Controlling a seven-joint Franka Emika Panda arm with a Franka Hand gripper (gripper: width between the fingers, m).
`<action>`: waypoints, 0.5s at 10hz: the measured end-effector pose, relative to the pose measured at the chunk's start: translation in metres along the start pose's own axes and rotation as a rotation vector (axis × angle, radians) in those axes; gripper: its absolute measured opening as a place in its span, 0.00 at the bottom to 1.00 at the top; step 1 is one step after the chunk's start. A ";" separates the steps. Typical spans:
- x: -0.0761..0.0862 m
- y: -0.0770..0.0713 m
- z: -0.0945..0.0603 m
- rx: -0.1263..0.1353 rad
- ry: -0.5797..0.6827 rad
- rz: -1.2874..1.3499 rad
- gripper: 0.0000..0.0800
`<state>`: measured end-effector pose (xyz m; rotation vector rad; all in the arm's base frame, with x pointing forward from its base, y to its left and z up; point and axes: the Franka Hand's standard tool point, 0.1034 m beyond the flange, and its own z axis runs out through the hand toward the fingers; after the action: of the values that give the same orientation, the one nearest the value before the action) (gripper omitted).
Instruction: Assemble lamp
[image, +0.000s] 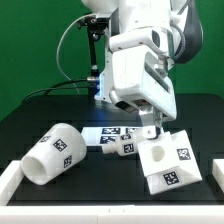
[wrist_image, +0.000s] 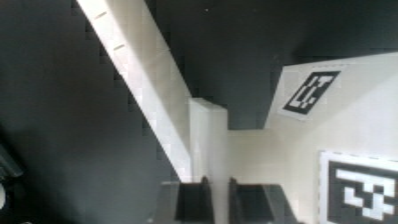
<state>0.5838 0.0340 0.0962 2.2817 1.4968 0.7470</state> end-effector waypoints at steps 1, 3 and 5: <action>0.013 -0.009 0.005 0.013 0.006 -0.013 0.05; 0.025 -0.015 0.009 0.015 0.014 0.003 0.05; 0.037 -0.015 0.012 0.017 0.020 0.010 0.05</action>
Offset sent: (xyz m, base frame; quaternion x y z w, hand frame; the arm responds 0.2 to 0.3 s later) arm -0.0028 0.0294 -0.0243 -0.0475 0.0137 0.0205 0.9986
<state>0.5913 0.0740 0.0876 2.3023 1.5069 0.7652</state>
